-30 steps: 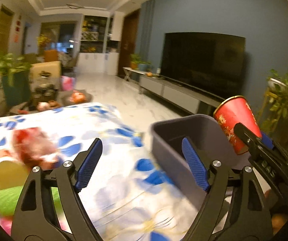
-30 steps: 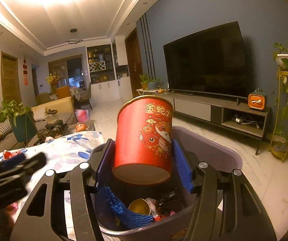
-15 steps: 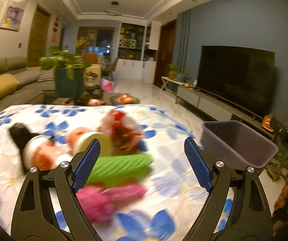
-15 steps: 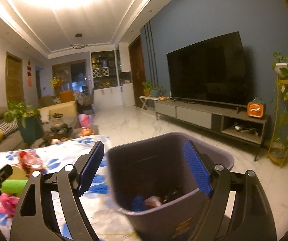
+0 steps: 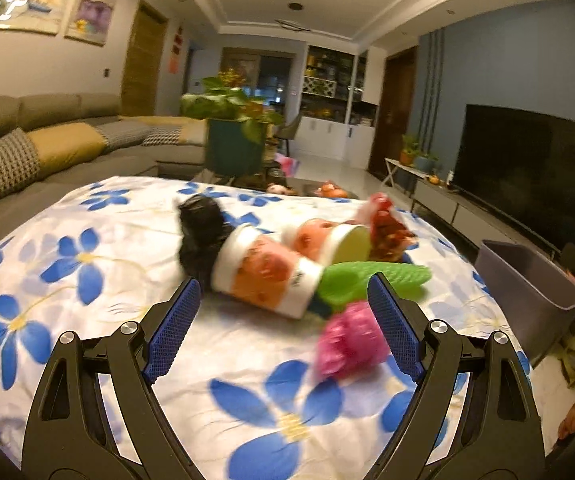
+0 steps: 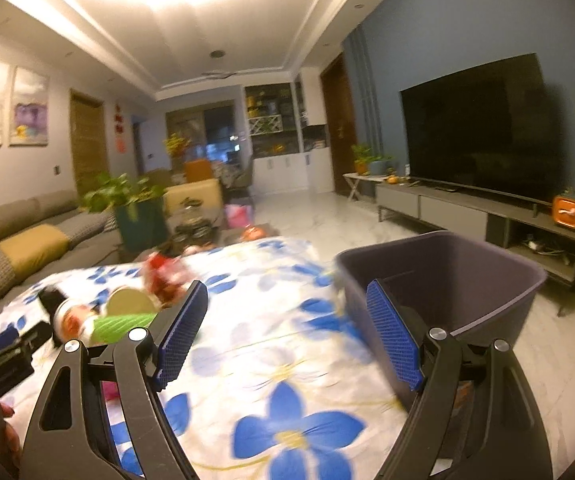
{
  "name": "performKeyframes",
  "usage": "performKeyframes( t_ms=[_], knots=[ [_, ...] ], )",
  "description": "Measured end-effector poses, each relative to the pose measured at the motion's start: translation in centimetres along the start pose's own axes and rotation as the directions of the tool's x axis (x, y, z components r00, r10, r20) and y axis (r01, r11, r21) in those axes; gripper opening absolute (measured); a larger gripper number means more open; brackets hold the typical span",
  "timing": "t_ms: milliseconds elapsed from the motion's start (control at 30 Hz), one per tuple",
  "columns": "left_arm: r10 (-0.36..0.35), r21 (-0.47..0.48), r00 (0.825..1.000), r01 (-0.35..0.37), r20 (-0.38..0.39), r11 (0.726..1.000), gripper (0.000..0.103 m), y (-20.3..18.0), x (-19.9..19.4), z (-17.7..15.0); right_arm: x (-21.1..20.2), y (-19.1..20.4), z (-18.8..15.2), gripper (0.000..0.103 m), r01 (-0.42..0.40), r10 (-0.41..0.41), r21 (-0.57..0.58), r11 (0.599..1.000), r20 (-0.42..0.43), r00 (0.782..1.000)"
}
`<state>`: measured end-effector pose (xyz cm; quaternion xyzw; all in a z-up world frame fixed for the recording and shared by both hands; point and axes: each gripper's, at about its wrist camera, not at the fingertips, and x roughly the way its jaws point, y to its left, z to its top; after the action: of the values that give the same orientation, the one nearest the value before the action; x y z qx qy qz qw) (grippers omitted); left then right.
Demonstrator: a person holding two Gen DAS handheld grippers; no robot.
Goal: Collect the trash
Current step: 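Move both open tools back over the remaining trash on the table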
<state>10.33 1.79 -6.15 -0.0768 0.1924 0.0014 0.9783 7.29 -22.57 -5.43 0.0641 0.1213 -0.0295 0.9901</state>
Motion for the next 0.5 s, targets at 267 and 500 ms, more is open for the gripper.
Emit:
performKeyframes(
  t_ms=[267,500],
  knots=[
    [-0.036,-0.001,0.999,0.036,-0.025,0.999,0.084,1.0,-1.0,-1.2,-0.2,3.7,-1.1,0.080,-0.071,0.070,-0.046,0.996,-0.024,0.997],
    [-0.085,0.031,0.995,0.086,-0.054,0.996,0.084,-0.6,0.4,-1.7,0.1,3.9,-1.3,0.080,-0.086,0.085,-0.046,0.995,-0.035,0.996]
  ],
)
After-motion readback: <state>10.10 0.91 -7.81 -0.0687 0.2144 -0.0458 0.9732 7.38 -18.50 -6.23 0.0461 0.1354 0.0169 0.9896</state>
